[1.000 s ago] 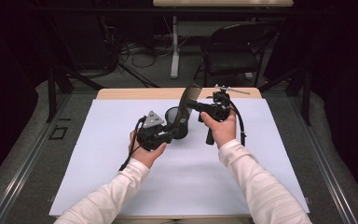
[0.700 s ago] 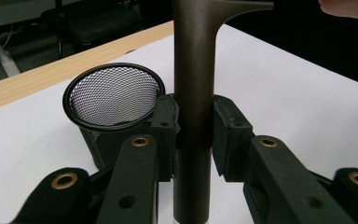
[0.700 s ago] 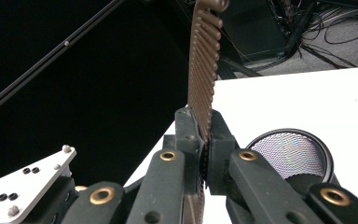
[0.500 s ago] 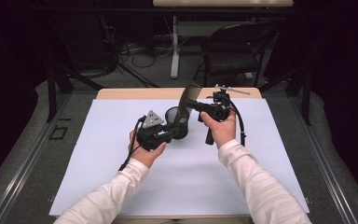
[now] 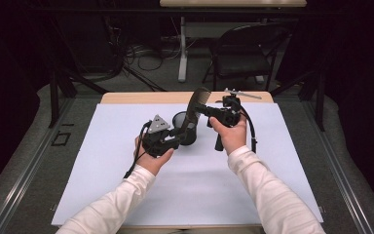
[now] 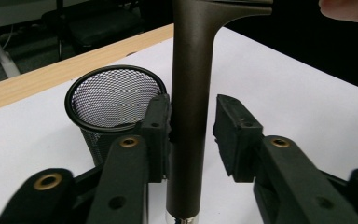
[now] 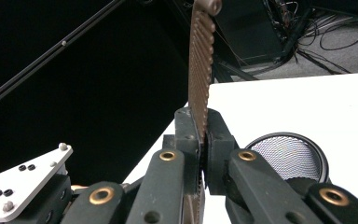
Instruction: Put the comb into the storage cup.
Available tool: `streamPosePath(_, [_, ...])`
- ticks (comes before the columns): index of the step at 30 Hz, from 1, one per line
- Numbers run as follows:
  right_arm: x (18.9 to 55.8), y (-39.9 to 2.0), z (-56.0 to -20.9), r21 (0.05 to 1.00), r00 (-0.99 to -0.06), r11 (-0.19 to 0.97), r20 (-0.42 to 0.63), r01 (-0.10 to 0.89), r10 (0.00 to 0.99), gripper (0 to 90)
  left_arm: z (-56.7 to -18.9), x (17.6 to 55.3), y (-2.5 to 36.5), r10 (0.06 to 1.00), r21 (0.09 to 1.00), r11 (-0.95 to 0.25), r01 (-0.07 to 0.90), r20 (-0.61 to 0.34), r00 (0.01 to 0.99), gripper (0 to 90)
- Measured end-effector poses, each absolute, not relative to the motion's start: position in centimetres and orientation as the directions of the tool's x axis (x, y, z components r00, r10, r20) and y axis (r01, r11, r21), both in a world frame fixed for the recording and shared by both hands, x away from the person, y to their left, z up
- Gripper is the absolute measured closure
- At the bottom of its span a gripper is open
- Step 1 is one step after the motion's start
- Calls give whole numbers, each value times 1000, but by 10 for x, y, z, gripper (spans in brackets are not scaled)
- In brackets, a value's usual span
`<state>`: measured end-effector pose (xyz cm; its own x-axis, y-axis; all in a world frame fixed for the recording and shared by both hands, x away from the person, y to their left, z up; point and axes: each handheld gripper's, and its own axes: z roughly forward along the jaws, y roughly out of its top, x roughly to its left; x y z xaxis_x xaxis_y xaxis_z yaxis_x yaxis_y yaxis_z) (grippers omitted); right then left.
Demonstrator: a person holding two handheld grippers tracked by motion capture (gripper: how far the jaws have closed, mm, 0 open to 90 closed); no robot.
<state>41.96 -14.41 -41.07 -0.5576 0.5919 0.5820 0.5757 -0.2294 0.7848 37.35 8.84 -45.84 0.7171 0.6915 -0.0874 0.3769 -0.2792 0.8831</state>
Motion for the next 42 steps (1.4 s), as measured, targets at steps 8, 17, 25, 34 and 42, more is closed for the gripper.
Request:
streamPosePath(8, [419,-144,-410,795,-563,-226,569,563,600,874,-459,374,89,702,883,-277,380,-85,707,568])
streamPosePath(17, [418,-145,-409,810,-570,-225,551,542,610,874,-459,375,91,709,881,-265,393,-98,698,497])
streamPosePath(25, [417,-144,-407,838,-583,-213,510,502,632,874,-461,378,94,719,876,-266,402,-97,689,442])
streamPosePath(34, [417,-144,-400,867,-594,-189,461,462,660,874,-460,382,100,737,883,-274,381,-61,673,386])
streamPosePath(42, [419,-147,-395,884,-596,-169,425,437,682,874,-459,382,103,736,882,-287,374,-47,675,369])
